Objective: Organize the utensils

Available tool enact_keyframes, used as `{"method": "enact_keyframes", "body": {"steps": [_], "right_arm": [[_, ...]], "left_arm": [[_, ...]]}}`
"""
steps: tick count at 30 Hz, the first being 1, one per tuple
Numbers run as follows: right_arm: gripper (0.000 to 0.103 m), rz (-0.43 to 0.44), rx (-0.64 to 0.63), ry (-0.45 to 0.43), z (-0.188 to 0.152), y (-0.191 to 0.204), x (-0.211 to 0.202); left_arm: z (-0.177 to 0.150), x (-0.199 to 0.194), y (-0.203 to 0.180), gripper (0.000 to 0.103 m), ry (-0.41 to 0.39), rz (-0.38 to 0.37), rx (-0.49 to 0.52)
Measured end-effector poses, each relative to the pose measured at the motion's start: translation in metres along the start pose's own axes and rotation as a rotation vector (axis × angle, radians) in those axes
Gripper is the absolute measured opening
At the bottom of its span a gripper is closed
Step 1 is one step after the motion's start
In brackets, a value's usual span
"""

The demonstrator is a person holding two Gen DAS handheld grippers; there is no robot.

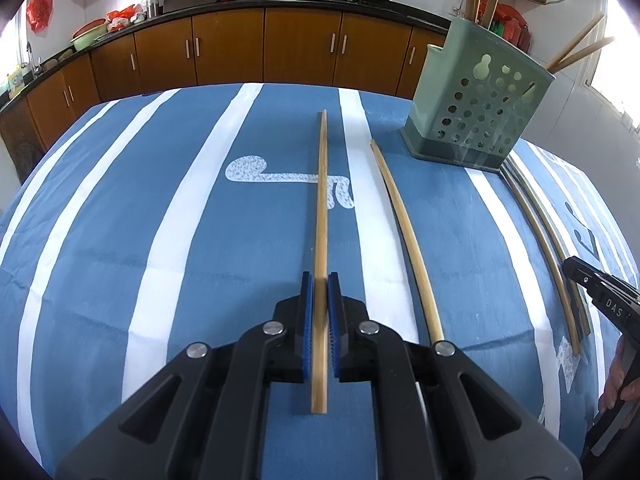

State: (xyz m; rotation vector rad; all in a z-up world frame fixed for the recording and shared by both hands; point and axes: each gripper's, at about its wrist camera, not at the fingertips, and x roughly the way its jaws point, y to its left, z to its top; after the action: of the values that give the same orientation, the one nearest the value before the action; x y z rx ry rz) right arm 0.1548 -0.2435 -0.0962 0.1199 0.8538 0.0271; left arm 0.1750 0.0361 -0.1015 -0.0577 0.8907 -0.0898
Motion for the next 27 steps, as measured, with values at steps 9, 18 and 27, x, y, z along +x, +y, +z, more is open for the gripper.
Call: {"method": "enact_keyframes", "body": {"steps": [9,18,27], "right_arm": [[0.008,0.019,0.030,-0.015,0.000,-0.005,-0.009],[0.008,0.037,0.037,-0.093,0.011,-0.006,-0.037],[0.008,0.061,0.073,-0.212,0.026,-0.015,-0.070]], "left_arm": [[0.001,-0.007,0.002,0.008,0.004,0.007,0.006],[0.012,-0.038,0.005,0.008,-0.073,-0.002,0.006],[0.031,-0.078,0.003,0.008,-0.189,-0.025,0.003]]}}
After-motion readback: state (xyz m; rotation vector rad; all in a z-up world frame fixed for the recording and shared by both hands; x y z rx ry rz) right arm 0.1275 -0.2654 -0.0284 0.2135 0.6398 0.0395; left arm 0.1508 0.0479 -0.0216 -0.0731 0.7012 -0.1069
